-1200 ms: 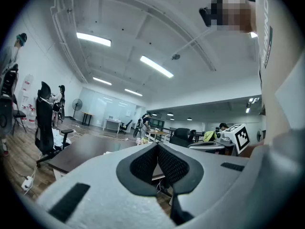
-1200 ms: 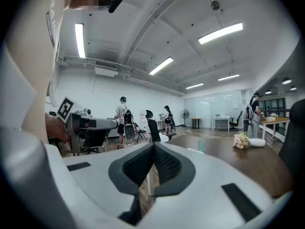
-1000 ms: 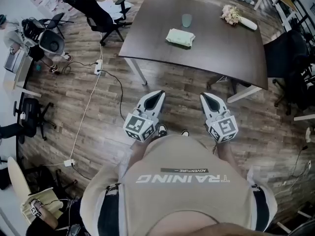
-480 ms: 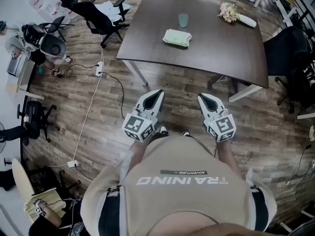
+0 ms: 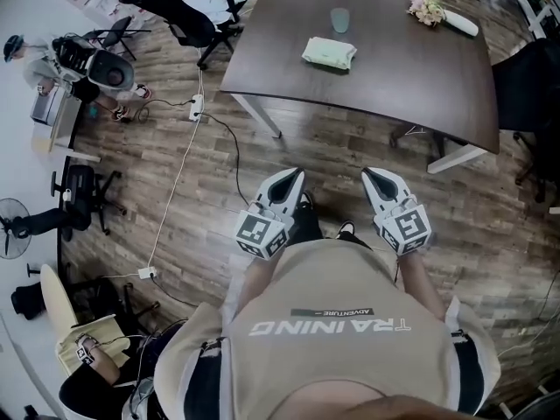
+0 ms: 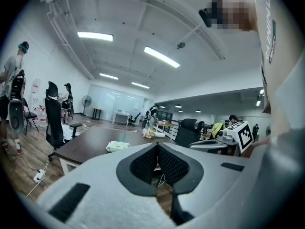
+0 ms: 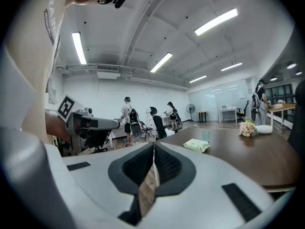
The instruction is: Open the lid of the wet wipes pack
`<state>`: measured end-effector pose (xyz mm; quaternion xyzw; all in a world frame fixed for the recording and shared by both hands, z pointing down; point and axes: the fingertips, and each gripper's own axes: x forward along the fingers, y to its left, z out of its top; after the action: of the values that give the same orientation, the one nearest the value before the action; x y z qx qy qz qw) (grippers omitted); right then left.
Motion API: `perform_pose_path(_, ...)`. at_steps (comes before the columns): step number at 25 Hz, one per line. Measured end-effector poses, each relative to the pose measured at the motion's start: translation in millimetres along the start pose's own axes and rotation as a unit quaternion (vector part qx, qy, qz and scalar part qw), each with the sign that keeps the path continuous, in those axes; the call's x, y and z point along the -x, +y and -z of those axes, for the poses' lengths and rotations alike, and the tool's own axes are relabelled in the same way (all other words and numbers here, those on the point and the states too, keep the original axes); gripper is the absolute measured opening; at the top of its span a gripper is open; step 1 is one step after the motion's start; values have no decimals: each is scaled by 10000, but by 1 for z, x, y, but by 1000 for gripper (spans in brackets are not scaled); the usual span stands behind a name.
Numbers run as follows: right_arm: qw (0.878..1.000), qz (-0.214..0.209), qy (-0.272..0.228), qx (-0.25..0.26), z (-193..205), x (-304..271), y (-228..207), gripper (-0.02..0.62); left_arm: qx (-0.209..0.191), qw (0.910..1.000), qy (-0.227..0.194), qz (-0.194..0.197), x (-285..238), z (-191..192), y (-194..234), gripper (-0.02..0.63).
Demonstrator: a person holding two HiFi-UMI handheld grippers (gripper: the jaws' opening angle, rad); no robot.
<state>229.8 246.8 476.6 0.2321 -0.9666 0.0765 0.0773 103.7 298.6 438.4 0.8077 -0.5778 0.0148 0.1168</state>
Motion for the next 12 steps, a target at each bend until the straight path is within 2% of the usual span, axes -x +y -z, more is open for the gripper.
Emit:
perform_pose_path(3,9997,194,119,-78,2,-12,-7,15,53,9999,-135,-32,-3,-4,16,9)
perform_pose_path(7,9998,119,23,-170,-11,-27,6,15,164,9996,-243,5,-4,-6,39,9)
perform_pose_path(12,9993,325,11,-207,-26,-51,13,15,268,9991,-304,123,-2,-10,72,9)
